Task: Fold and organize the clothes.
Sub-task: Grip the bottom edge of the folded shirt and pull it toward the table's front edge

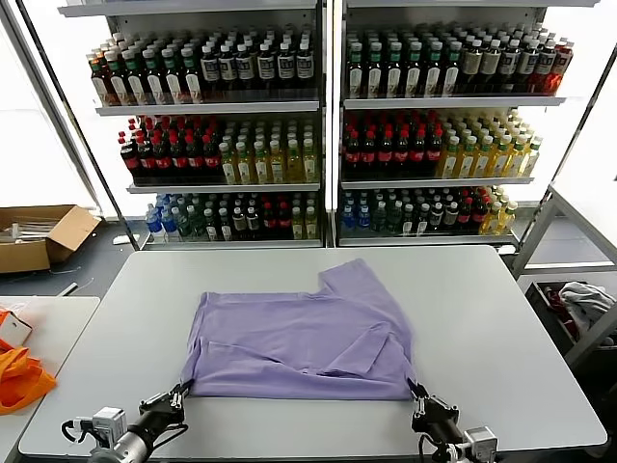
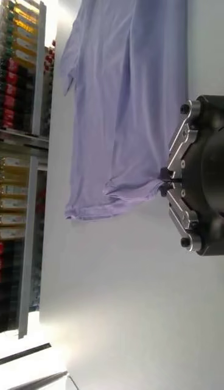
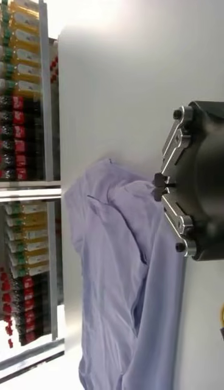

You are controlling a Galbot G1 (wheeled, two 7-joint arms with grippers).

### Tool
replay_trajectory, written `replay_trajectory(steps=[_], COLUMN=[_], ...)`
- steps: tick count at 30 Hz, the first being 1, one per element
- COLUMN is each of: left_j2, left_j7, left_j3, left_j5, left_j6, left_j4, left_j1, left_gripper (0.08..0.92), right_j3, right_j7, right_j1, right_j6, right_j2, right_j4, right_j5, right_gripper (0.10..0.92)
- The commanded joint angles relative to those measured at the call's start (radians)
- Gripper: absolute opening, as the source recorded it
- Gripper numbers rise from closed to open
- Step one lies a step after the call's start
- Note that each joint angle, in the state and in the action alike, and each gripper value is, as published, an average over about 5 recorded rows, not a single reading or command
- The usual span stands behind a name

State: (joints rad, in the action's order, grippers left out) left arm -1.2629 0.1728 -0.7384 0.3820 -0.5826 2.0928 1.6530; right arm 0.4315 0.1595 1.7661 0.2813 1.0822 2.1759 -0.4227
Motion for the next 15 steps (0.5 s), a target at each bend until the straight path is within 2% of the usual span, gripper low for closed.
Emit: replay_trajectory(steps=[1,6,15], left_j2=[-0.022,-0.025,0.0], left_j7=[0.008,0.01,0.025], left_j3=[-0.024,-0.035,-0.135], left_j5=[-0.02,-0.039,-0.021], left_j6=[0.005,0.005,0.005], left_j4=[0.117,0.146,0.233], left_j1=[0.142,0.181,0.198], left_gripper=[0.088,0.104,0.34], right_j3=[0.009,0.024,0.157], right_j7=[0.004,0.005,-0.123], right_j1=[0.144,0.178,0.041], right_j6=[-0.017,-0.018,-0.039], right_j2=[0.0,-0.017,-0.038], right_j4=[0.072,0.102,0.096], right_j5=[0.023,-0.003,-0.086], right_gripper=[0.109,0.146,0.398])
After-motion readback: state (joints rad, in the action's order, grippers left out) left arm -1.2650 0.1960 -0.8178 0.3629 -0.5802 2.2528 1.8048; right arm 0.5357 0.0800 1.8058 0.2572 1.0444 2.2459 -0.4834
